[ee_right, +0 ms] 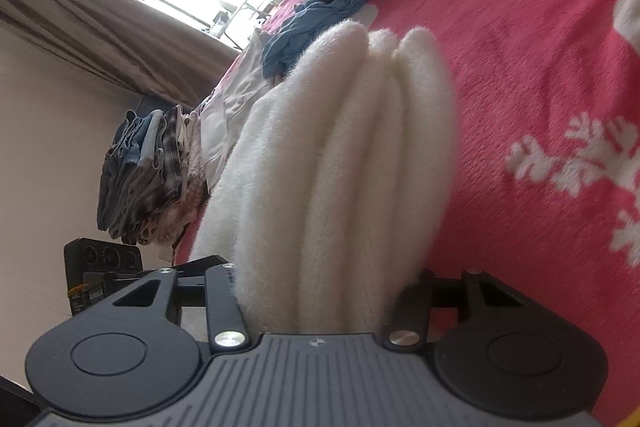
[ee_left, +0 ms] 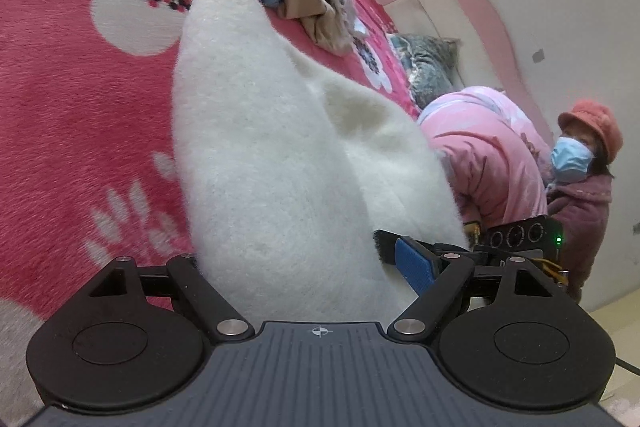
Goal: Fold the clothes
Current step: 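Lift the grasped fleece edge up with both grippers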
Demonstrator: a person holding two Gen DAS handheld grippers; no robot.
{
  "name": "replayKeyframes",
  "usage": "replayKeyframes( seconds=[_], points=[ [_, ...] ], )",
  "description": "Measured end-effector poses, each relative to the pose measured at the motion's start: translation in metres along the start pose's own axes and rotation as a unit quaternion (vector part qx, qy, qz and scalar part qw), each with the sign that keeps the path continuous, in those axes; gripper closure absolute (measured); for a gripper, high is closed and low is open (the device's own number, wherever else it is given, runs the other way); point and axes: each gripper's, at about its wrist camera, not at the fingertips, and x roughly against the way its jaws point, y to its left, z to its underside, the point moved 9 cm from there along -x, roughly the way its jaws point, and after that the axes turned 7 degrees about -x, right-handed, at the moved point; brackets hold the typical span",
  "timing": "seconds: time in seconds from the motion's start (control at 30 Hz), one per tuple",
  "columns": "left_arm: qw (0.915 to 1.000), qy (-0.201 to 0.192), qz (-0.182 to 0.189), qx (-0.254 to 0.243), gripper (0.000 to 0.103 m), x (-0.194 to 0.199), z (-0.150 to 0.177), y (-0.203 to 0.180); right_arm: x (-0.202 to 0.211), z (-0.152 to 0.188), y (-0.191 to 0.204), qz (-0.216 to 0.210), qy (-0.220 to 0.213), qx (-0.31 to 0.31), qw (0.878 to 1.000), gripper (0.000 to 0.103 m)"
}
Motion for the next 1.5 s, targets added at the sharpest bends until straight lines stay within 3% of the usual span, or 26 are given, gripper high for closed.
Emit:
replayKeyframes(
  seconds=[0.7, 1.5],
  points=[
    [0.9969, 0.008, -0.065, -0.044, 0.022, 0.004, 0.017, 0.001, -0.008, 0.027, -0.009, -0.011, -0.009, -0.015, 1.0, 0.05],
    [0.9947, -0.002, -0.081, -0.064, 0.022, 0.011, 0.015, -0.008, -0.004, 0.027, -0.002, -0.018, -0.022, -0.01, 1.0, 0.049]
  ],
)
